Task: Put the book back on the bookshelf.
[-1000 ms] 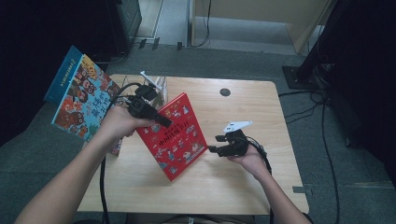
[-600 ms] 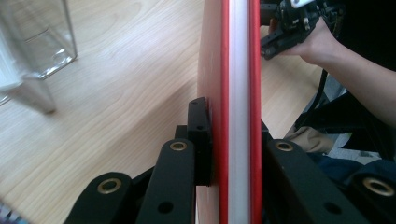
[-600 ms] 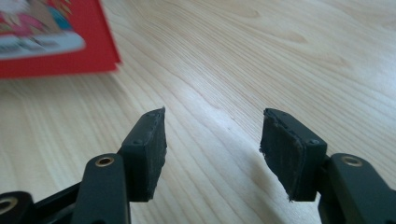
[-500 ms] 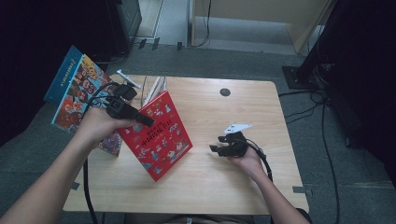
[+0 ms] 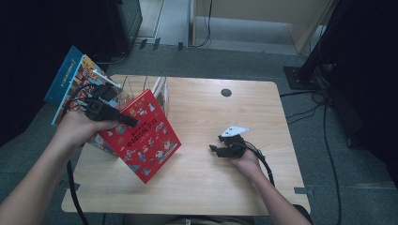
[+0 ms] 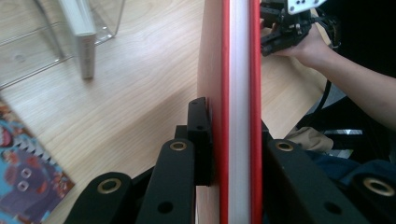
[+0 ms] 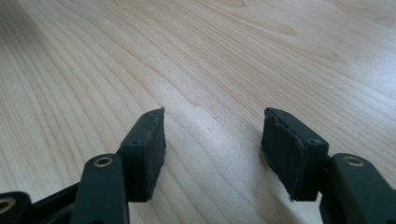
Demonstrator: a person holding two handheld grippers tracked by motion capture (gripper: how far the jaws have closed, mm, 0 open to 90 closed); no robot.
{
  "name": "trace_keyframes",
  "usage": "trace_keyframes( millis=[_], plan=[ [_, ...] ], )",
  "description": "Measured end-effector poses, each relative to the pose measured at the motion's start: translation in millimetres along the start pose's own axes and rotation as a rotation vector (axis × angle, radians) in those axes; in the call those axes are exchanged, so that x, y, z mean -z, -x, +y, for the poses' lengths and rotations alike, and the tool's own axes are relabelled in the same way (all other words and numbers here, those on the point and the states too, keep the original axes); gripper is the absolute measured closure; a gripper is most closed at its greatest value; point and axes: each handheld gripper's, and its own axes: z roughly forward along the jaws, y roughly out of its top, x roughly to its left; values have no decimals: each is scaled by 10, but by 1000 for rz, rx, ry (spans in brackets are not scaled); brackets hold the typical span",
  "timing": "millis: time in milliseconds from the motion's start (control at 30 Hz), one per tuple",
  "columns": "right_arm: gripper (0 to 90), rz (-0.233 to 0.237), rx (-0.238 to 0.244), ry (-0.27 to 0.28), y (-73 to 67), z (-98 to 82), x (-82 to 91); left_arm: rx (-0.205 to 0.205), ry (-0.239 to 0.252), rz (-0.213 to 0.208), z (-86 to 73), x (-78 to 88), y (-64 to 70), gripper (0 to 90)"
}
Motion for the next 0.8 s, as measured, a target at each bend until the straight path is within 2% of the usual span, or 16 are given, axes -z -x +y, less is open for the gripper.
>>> trace_keyframes(
  millis=[100, 367, 667, 800],
  plan=[
    [396, -26, 25, 20, -28, -31, -8, 14, 3, 9, -46, 73, -28, 799],
    [380, -42, 6, 16, -40, -34, -6, 59, 23, 33, -184, 267, -143, 799],
    [380, -40, 5, 16, -40, -33, -5, 102, 36, 68, -330, 467, -277, 799],
    [379, -41, 7, 16, -39, -34, -6, 124, 35, 96, -357, 515, -349, 799]
  ],
)
